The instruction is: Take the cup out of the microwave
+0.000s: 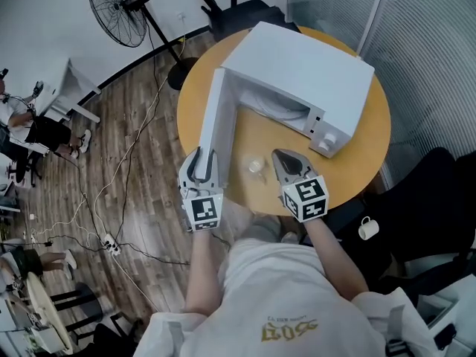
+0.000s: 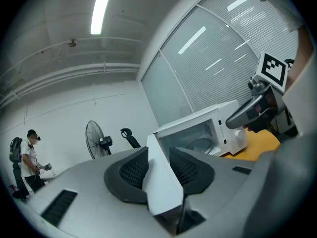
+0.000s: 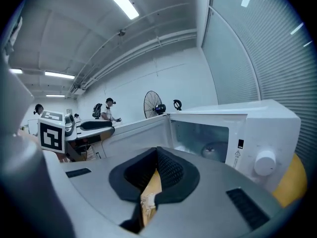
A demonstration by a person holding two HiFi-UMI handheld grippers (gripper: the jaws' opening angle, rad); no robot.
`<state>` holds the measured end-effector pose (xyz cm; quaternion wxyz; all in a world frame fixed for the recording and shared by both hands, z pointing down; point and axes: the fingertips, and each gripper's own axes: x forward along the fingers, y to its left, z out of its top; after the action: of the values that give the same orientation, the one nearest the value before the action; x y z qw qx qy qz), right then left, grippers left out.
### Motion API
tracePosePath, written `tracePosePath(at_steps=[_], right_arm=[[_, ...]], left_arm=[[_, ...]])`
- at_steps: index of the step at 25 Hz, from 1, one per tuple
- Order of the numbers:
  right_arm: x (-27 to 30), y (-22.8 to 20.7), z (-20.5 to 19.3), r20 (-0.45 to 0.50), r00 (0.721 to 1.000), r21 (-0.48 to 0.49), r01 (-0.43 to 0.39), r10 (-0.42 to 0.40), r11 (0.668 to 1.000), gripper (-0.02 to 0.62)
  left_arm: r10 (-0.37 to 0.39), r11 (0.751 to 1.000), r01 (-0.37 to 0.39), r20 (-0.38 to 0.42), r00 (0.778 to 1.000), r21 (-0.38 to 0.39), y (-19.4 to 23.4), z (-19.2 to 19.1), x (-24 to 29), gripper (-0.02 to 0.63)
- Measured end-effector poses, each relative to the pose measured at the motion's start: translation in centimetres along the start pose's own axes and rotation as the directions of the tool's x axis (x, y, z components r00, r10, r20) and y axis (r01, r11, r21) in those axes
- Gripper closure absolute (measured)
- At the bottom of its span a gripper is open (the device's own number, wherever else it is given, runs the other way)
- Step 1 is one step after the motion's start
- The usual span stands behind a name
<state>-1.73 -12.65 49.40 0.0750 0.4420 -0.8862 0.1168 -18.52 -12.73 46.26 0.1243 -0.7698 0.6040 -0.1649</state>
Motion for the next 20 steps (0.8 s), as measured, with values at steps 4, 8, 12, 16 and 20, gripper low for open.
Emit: tracePosePath(at_steps=[4, 8, 12, 16, 20], right_arm=[[0.12, 0.46, 0.47, 0.004, 1.000, -0.041, -0.001, 0.002, 0.999, 0.583], [0.21, 0.60, 0.10, -0.011, 1.000, -0.071, 0.003, -0.004, 0.997, 0.583], [0.25, 0.45, -0.09, -0.017, 1.000, -0.066, 0.005, -0.006, 0.998, 0.583], [0.18, 0.37, -0.18, -0.015, 1.000, -0.068, 0.009, -0.010, 0.998, 0.583], [0.18, 0.37, -0.03, -0.016, 1.000, -0.067, 0.011, -0.012, 0.998, 0.583]], left_arm=[[-0.003, 1.000, 0.003, 0.002, 1.000, -0.002, 0.06, 0.12, 0.04, 0.460], [-0.004, 1.000, 0.004, 0.002, 1.000, -0.003, 0.04, 0.18, -0.05, 0.460], [-0.002, 1.000, 0.002, 0.005, 1.000, -0.005, 0.07, 0.26, -0.04, 0.460], [-0.001, 1.000, 0.001, 0.008, 1.000, -0.005, 0.01, 0.18, -0.02, 0.460], [-0.002, 1.000, 0.002, 0.009, 1.000, -0.006, 0.15, 0.27, -0.11, 0.460]])
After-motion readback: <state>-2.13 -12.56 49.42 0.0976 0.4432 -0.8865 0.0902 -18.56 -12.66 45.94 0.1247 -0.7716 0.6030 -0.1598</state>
